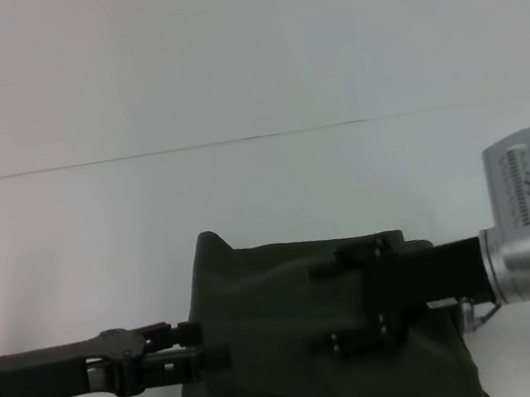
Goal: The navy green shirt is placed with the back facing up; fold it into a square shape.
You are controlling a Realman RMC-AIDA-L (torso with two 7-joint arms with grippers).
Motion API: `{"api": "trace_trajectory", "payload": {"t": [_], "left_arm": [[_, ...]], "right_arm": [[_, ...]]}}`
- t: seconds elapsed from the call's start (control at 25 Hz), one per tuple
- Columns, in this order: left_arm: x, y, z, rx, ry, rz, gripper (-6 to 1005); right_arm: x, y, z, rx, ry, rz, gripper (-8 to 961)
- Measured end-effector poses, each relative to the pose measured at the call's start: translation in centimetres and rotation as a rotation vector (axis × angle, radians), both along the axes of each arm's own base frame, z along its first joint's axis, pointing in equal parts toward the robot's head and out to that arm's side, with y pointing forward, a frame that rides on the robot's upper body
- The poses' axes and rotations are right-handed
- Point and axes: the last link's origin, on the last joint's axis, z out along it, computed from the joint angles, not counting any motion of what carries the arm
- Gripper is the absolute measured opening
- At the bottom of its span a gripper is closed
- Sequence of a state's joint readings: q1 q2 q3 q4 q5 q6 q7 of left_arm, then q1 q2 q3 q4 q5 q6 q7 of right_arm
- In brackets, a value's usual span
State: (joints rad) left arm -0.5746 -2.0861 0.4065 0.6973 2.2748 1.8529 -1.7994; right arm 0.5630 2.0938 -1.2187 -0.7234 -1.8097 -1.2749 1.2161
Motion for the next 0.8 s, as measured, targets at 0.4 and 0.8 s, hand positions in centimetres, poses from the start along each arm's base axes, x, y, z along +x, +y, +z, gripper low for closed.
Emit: {"api": "trace_trajectory", "payload": {"t": [0.4, 0.8], "left_arm": [[1.1, 0.8, -1.1, 0.027, 0.036, -0.104, 948], [2.8, 2.9, -5.0, 0.139, 0.206, -0.326, 946]], "right_arm": [[0.1, 0.6, 1.8, 0.118, 0.207, -0.095, 838], [3.8, -0.1, 5.1, 0.288, 0.36, -0.255, 838]]}}
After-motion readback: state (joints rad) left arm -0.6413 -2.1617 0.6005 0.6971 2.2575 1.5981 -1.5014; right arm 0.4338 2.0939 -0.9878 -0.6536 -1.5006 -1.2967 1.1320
